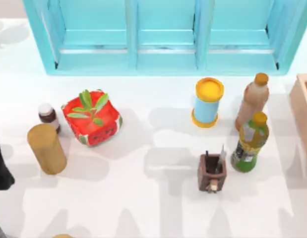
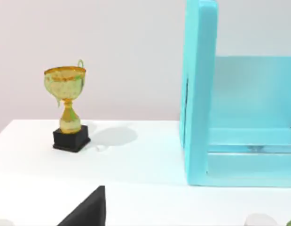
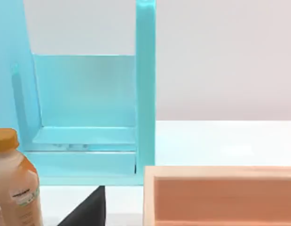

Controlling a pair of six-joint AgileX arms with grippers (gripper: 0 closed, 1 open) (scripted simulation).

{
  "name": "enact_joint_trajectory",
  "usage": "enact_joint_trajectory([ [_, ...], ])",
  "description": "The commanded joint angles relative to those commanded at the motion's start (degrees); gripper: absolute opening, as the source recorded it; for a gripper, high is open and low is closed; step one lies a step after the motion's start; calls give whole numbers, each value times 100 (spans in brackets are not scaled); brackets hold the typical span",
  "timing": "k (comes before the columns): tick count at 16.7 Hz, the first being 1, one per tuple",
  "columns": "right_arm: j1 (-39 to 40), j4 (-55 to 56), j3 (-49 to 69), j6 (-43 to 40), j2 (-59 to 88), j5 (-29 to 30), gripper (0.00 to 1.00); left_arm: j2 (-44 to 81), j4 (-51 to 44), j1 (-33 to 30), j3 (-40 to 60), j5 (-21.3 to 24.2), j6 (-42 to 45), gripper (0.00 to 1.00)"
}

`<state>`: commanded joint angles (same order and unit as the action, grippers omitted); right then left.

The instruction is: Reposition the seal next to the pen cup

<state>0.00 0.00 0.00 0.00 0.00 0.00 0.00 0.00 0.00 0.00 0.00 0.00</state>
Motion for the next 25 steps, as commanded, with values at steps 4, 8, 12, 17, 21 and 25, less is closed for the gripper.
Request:
enact_joint_trajectory([
  [4, 0, 0, 0, 0, 0, 0, 100, 176, -161, 33, 176, -6, 31, 100],
  [8, 0, 0, 0, 0, 0, 0, 100, 1263, -1039, 187, 1254, -6, 207, 100],
  [12, 0, 0, 0, 0, 0, 0, 100, 3294, -2419, 413, 3026, 4, 473, 100],
  [17, 0, 0, 0, 0, 0, 0, 100, 6373, -4444, 748, 5438, 8, 838, 100],
  [21, 0, 0, 0, 0, 0, 0, 100, 8406, -5896, 994, 7154, 7, 1109, 100],
  [25, 0, 0, 0, 0, 0, 0, 100, 9948, -6958, 1182, 8561, 5, 1318, 100],
])
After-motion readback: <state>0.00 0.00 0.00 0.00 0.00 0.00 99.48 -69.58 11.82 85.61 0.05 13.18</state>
